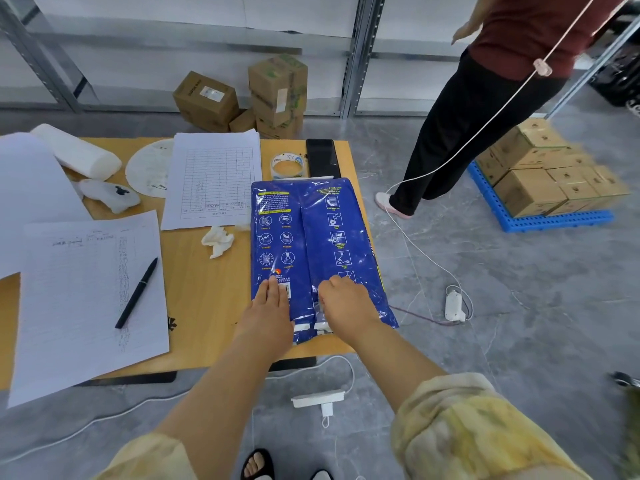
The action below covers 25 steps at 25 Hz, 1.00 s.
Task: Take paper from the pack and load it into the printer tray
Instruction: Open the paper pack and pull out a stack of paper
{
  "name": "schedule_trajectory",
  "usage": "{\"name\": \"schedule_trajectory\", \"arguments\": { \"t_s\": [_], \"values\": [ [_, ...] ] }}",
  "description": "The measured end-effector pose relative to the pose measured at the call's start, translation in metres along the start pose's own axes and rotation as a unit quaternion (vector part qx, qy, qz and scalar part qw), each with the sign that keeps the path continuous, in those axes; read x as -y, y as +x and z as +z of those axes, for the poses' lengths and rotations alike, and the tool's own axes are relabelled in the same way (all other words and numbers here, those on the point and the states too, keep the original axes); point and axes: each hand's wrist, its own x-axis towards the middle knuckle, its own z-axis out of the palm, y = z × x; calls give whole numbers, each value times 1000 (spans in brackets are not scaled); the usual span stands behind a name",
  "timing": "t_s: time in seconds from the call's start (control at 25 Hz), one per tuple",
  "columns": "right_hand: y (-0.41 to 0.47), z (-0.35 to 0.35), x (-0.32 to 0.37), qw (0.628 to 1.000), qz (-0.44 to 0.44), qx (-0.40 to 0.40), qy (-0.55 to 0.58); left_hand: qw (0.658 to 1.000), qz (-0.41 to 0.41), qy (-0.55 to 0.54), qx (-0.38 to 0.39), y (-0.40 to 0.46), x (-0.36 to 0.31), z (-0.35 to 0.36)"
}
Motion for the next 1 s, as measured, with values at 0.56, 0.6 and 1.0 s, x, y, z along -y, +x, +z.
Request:
{"name": "schedule_trajectory", "arguments": {
  "t_s": [0.56,0.6,1.0],
  "values": [
    [-80,58,-32,990,-120,0,-77,1000,15,4,-4,0,3,2],
    [-81,59,-29,989,-129,-8,-68,1000,15,-1,-5,1,3,2],
    [-46,40,-24,992,24,-124,-22,1000,17,-25,-9,1,4,2]
  ]
}}
